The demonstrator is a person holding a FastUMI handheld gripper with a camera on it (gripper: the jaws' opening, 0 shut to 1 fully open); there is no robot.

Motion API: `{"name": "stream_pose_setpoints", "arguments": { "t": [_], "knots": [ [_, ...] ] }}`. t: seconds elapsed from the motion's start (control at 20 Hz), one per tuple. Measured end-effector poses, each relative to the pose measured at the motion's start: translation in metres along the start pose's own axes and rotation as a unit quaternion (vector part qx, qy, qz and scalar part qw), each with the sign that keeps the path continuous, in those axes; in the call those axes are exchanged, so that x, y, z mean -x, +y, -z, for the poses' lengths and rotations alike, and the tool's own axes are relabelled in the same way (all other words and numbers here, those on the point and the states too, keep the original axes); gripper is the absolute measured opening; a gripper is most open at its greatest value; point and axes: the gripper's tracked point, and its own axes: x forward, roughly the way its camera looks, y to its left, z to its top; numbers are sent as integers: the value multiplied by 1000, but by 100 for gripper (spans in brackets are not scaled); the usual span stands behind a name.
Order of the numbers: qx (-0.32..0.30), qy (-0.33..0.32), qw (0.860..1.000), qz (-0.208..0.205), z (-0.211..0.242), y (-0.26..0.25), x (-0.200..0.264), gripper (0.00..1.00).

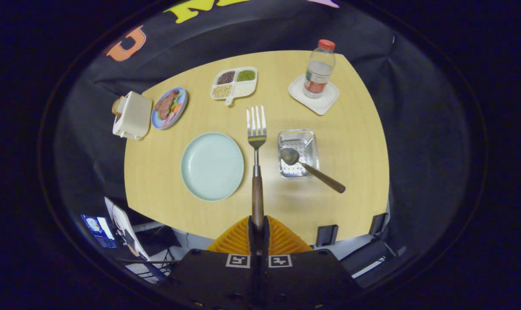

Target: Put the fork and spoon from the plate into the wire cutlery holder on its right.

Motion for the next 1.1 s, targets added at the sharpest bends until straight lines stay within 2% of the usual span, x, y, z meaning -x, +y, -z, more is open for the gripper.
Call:
{"name": "stream_pose_setpoints", "arguments": {
  "t": [0.3,0.75,0.8,1.0,1.1],
  "knots": [
    [-50,55,997,-3,12,-28,-12,1],
    [-77,78,994,-12,2,-34,-30,1],
    [-79,77,994,-11,2,-36,-33,5],
    [-89,75,993,-13,-3,-35,-36,5],
    [-86,61,994,-19,-8,-31,-39,11]
  ]
}}
